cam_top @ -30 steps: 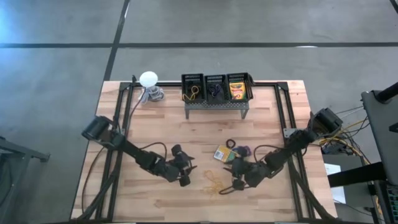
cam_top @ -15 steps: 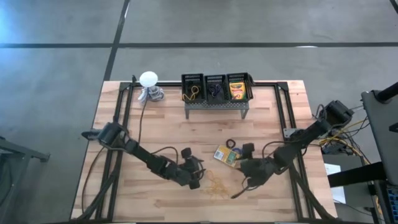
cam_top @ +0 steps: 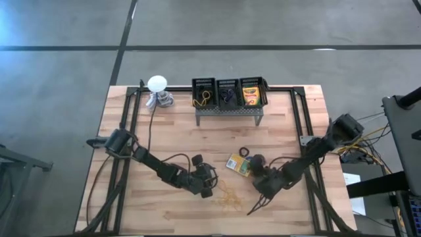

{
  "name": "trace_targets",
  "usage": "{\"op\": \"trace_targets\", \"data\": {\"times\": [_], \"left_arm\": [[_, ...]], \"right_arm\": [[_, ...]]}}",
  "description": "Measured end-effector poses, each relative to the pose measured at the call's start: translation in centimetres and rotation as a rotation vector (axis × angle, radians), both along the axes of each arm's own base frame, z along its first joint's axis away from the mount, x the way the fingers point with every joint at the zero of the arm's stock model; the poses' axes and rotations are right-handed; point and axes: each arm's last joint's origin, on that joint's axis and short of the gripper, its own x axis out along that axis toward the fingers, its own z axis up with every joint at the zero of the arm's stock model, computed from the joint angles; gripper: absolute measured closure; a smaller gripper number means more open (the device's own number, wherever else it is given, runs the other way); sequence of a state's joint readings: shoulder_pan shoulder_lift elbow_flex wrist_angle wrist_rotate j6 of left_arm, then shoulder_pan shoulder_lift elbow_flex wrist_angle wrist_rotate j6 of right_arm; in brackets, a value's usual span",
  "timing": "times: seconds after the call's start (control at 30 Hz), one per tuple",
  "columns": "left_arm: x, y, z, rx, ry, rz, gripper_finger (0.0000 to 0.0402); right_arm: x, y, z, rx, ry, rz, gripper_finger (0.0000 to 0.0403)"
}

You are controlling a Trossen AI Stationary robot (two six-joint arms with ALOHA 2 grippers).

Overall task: Pick & Place Office Desk Supplies
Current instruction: Put the yellow crayon box into the right black bin on the shelf

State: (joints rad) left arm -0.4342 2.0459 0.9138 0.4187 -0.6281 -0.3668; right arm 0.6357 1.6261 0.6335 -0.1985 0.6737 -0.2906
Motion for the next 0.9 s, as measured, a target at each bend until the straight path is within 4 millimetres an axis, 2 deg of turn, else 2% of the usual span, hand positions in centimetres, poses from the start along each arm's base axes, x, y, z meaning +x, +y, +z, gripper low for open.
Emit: {"op": "trace_targets", "data": {"times": [0.17, 0.37, 0.47, 0.53, 0.7, 0.8, 0.9], "left_arm": [[0.0, 0.0, 0.0, 0.0, 0.0, 0.0, 0.0211], [0.5, 1.0, 0.1, 0.014, 0.0, 0.019, 0.0211], [1.0, 1.1, 0.5, 0.137, 0.031, -0.058, 0.0211], [1.4, 0.8, 1.0, 0.255, 0.056, -0.139, 0.0211], [3.1, 0.0, 3.0, 0.464, 0.06, -0.259, 0.0211], [3.9, -0.3, 4.0, 0.499, 0.04, -0.277, 0.021], [4.1, -0.5, 4.3, 0.491, 0.037, -0.314, 0.0203]], "right_arm": [[0.6, 0.0, -0.6, -0.128, -0.014, -0.004, 0.0269], [1.8, 0.4, -0.2, -0.097, -0.015, -0.017, 0.0345], [3.0, 1.1, 1.2, -0.019, -0.103, -0.069, 0.0384], [3.4, 1.2, 1.9, 0.034, -0.133, -0.109, 0.0388], [4.8, 1.2, 4.0, 0.296, -0.152, -0.176, 0.039], [5.5, 0.9, 4.3, 0.404, -0.117, -0.2, 0.039], [5.8, 0.7, 4.6, 0.437, -0.12, -0.222, 0.0391]]}}
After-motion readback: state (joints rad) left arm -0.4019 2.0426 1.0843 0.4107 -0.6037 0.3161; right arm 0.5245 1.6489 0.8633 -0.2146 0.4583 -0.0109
